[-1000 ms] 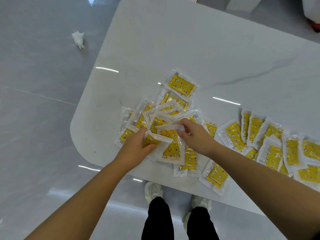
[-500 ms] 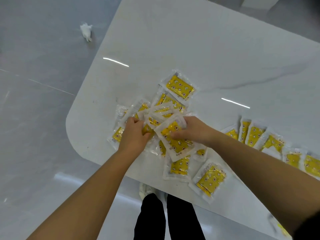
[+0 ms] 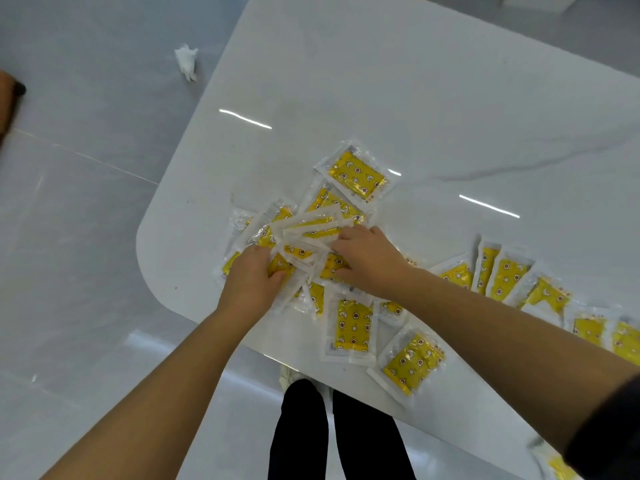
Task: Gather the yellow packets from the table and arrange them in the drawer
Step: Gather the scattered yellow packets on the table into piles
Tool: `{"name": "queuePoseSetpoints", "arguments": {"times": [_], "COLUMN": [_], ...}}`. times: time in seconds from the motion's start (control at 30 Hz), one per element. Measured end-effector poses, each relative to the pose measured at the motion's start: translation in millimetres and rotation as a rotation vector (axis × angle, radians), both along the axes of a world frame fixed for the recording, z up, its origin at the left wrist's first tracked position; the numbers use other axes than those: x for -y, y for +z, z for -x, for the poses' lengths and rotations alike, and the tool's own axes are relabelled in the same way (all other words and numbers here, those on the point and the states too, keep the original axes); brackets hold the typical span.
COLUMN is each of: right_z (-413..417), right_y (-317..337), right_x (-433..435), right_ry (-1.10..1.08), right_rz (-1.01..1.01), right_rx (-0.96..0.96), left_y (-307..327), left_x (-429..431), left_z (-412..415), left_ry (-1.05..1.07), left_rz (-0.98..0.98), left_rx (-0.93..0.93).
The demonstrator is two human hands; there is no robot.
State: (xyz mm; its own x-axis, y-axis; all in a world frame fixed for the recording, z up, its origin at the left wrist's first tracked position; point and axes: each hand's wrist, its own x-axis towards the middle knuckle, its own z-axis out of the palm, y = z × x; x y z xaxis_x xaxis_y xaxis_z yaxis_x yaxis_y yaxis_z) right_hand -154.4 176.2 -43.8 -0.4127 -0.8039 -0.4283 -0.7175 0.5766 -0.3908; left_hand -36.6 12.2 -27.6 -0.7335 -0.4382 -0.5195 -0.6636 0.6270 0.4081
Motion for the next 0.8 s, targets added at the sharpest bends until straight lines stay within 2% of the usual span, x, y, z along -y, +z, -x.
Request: {"name": "queuePoseSetpoints", "arguments": {"times": [0.17, 0.4, 0.63, 0.8], "right_z": [1.5, 34.6, 107.6, 163.7], "right_y": [6.2, 39.6, 47.7, 41.6], "right_x": [1.7, 6.0, 17.2, 25.5], "right_ry": [-0.081, -0.509, -0.929, -1.121], "right_rz": [-0.023, 0.151, 0.301, 0.414], "right_rx": [0.137, 0.524, 0.737, 0.772], "left_y": [7.8, 35.4, 40.0, 24.8], "left_x": [4.9, 32.4, 72.4, 99.3], "left_z": [-3.4, 18.9, 99.9, 174.9], "left_ry": [0.037, 0.175, 0.304, 0.419], "left_rz": [-0.024, -0.164, -0.361, -0.428], "left_rx": [0.011, -0.067, -0.191, -0.257]}}
